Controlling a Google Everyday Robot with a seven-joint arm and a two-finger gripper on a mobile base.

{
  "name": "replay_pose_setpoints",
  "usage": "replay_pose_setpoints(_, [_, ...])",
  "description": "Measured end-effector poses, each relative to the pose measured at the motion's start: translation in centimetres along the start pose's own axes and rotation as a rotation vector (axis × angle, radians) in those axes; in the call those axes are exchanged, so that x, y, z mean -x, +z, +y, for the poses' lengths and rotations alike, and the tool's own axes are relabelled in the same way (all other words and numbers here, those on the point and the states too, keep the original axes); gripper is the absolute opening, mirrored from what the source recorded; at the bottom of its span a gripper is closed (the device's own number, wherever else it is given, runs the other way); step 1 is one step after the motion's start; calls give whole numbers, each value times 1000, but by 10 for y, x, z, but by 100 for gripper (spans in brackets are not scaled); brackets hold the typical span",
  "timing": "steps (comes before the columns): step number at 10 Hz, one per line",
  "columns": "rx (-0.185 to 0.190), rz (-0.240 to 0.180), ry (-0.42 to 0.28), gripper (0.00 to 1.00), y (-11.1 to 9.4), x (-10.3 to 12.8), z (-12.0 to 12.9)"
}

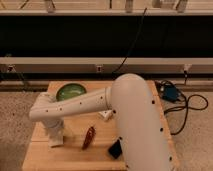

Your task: Place the white sponge in the ceramic bowl

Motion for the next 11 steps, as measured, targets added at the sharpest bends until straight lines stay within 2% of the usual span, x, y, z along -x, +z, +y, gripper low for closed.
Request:
replay_pose_setpoints(1, [1, -6, -4, 80, 2, -2, -1])
replay_pose_setpoints(2, [-2, -18, -12, 74, 5, -4, -3])
replay_pose_setpoints(4, [-16, -42, -13, 56, 9, -4, -4])
replay_pose_setpoints(5, [-28, -53, -6, 44, 12, -6, -4])
replay_pose_setpoints(9, [-57, -47, -28, 7, 4, -3, -9])
replay_pose_setpoints(10, [-64, -40, -35, 1, -2, -2, -12])
replay_pose_setpoints(11, [-69, -39, -36, 0, -9, -2, -15])
